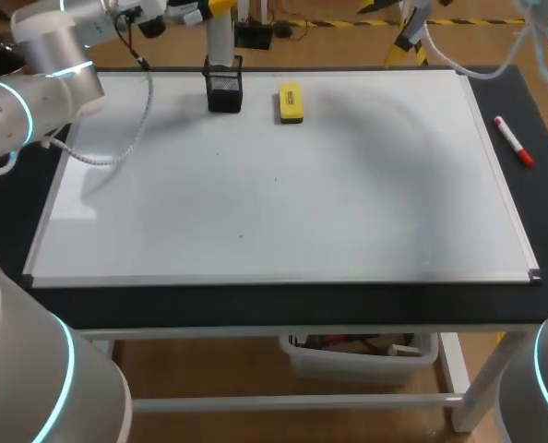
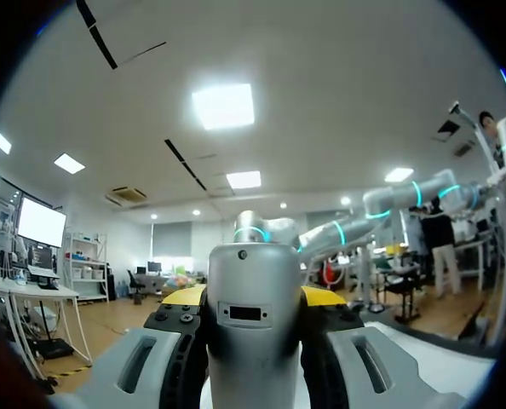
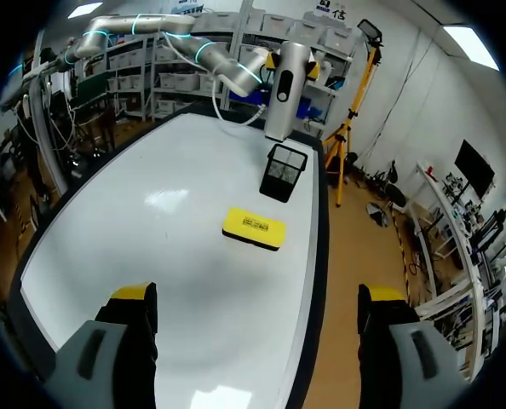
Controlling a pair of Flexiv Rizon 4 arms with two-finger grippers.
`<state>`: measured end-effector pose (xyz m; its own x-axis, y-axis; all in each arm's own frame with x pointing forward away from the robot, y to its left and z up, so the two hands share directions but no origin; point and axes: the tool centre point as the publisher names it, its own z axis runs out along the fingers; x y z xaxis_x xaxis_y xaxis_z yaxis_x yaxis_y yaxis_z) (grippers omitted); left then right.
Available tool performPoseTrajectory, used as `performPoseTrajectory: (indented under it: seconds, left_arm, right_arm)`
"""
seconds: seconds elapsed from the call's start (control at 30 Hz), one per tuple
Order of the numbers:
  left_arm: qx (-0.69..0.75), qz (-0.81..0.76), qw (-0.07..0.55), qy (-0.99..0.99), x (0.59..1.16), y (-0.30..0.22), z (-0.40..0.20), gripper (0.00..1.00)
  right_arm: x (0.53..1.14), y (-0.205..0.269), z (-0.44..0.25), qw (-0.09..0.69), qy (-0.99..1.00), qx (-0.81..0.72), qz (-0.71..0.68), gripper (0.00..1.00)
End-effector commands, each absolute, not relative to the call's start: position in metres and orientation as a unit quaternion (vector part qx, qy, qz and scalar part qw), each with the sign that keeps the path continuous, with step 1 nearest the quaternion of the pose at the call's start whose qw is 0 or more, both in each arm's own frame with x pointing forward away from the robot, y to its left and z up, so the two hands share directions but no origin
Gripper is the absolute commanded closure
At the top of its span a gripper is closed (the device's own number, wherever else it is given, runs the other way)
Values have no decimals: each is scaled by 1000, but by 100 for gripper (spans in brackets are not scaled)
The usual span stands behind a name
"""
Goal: Pick up the inspection probe, press it on each red-marked spot on the whiteboard one by one, put down the probe, pick up the eraser, and wipe off all the red marks.
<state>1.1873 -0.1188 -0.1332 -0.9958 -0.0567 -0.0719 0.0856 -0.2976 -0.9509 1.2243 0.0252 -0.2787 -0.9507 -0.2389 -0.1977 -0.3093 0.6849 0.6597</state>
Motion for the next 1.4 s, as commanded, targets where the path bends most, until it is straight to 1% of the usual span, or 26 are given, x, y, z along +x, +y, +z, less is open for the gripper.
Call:
performPoseTrajectory:
  seconds: [0.03, 1.13, 1.4]
  left_arm:
    - [81, -805, -7, 588, 1200, -121, -140, 100]
    - [95, -809, 14, 580, 1246, -119, -188, 100]
    - [113, -810, 8, 576, 1261, -119, -199, 100]
  right_arm:
    - [1232, 24, -280, -8, 917, -171, 360, 0]
    - [1232, 24, -280, -8, 917, -171, 360, 0]
    - [1232, 24, -280, -8, 917, -171, 360, 0]
